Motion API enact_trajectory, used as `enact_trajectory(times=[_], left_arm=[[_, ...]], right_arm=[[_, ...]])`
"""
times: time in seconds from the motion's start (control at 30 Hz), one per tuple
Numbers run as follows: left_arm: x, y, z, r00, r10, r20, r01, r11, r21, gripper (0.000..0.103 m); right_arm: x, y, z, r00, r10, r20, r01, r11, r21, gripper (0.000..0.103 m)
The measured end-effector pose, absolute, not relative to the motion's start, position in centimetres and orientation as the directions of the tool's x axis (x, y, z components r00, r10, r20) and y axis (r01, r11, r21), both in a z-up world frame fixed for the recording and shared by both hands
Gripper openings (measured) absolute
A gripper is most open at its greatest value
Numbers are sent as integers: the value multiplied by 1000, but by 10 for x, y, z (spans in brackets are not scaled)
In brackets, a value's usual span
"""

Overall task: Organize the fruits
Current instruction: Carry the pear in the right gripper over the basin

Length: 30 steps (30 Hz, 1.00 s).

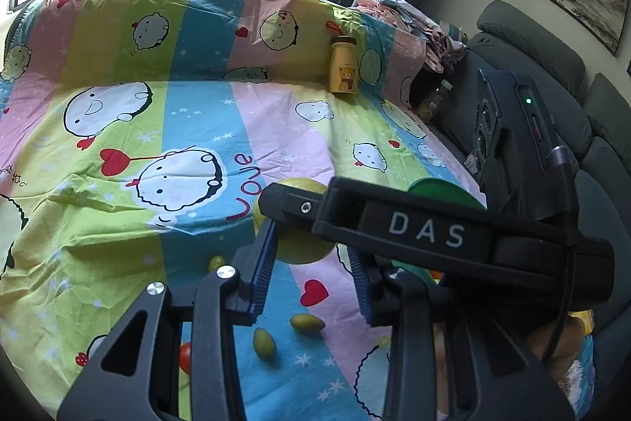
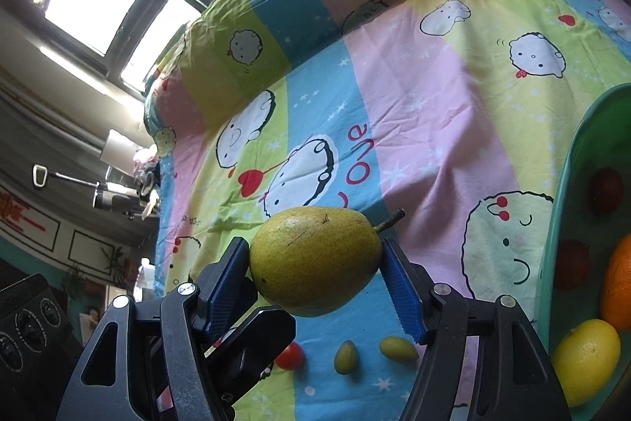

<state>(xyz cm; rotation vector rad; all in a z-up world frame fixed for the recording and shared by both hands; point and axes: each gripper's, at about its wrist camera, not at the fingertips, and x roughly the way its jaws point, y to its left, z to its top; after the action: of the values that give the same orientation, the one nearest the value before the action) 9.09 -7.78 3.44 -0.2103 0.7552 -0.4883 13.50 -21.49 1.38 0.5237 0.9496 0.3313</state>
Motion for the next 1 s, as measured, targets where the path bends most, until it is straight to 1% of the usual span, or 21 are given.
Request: enact_trajectory(times=[0.53,0.73,1.0], left_arm=[[57,-99,65,648,-527,-550,435,849,-300,34],[48,-109,74,646,-555,-523,474,830,-295,34],[39,-136,84,633,-594,-496,534,799,-276,35]], right_arm=[[93,-234,48,640,468,-609,-82,830,552,70],[78,-243,61,674,438,-595,-85,846,527,70],[59,-270,74,721,413,-557,-72,844,531,70]])
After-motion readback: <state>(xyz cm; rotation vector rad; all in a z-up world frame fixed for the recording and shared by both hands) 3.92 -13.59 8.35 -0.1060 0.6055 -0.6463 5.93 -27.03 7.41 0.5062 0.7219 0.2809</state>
